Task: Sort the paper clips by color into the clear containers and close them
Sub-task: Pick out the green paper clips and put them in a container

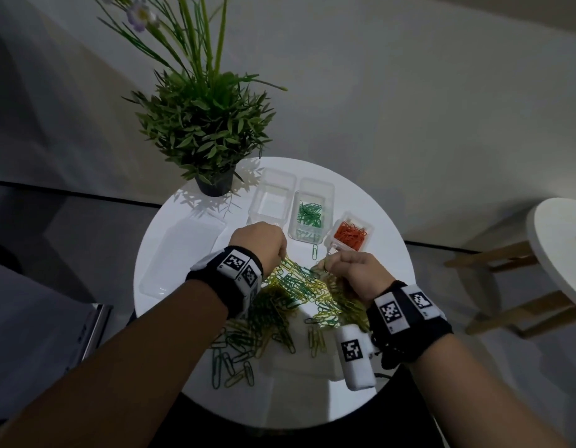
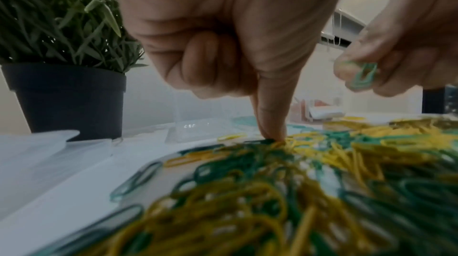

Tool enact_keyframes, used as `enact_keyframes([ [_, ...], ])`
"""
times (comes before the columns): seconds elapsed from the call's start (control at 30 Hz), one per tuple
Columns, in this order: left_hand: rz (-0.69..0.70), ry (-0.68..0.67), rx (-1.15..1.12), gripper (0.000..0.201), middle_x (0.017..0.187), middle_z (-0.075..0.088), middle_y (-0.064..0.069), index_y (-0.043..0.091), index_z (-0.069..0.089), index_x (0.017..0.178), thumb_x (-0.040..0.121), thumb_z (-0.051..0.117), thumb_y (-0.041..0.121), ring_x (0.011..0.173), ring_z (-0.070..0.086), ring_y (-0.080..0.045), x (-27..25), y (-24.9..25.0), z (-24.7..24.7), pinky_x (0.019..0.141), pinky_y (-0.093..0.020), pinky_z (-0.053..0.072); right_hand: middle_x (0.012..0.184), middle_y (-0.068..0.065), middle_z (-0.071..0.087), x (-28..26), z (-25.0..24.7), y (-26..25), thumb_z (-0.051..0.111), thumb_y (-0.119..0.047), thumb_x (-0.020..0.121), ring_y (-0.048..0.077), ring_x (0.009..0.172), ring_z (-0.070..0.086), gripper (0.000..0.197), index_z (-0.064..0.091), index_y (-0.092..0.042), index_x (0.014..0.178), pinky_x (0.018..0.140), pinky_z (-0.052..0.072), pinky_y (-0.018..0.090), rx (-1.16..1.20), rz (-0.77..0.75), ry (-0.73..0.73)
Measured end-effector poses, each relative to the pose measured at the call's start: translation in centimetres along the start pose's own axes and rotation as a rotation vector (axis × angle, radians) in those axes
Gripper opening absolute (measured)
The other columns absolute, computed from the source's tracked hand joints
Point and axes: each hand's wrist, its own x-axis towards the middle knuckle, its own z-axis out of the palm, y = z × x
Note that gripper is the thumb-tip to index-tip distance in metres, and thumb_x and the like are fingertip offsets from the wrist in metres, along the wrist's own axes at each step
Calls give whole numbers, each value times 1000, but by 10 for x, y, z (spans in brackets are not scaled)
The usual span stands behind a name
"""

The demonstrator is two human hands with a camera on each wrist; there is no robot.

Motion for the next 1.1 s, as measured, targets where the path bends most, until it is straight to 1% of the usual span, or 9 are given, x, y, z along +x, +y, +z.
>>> enact_keyframes([
  [0.1,18,7,30,16,100,68,5,27,71,91,90,56,23,96,62,-21,0,0,4,76,-30,50,59,11,42,-2,-3,2,37,4,92,14,38,36,28,54,-5,71,36,25,15,355,129,-118],
  [0.23,42,16,24,18,92,66,4,23,67,91,92,48,25,91,60,-21,0,-1,8,68,-28,43,59,9,50,-5,-4,3,39,-6,77,16,44,43,13,50,-4,71,42,30,17,633,214,-218],
  [0.37,-55,-23,-403,11,75,64,14,22,70,76,85,63,21,77,61,-8,-1,-14,10,68,-23,48,65,14,55,-4,-6,7,40,-10,67,20,48,46,16,54,-3,67,45,34,21,772,210,-293],
  [0.53,-90,-57,-687,13,81,66,13,2,70,86,89,64,13,83,60,-7,-3,-23,10,79,-23,44,70,17,58,-1,-3,11,40,-20,78,25,53,54,33,65,-1,67,49,42,25,899,250,-323],
  [0.63,-133,-64,-781,18,82,66,8,-3,68,90,91,63,14,80,60,-11,-4,-31,7,71,-21,44,68,16,59,2,1,10,41,-29,94,31,58,63,43,62,-1,69,52,54,31,917,329,-250],
  [0.73,-184,-98,-864,13,82,66,3,8,65,84,93,60,16,64,53,-7,-8,-33,3,49,-15,37,69,15,59,0,7,6,42,-21,96,33,66,69,32,56,-2,74,59,60,38,992,357,-226],
  [0.83,-184,-130,-977,16,87,67,-5,13,61,81,96,55,16,44,41,-6,-10,-31,0,41,-17,32,86,23,67,-1,11,0,46,-9,89,40,76,70,18,59,3,87,68,57,46,1048,345,-261],
  [0.93,-154,-172,-1045,12,85,68,-6,10,58,85,96,52,11,37,35,-6,-15,-26,-1,37,-14,29,105,28,66,-3,12,-3,43,0,77,44,86,69,30,62,7,99,74,56,47,1016,293,-298],
  [1.1,-121,-154,-1068,23,75,68,-8,21,55,107,94,50,2,41,33,-16,-21,-21,9,40,-20,29,102,24,69,-14,6,-4,40,13,68,37,87,70,41,64,7,101,65,61,35,918,178,-320],
])
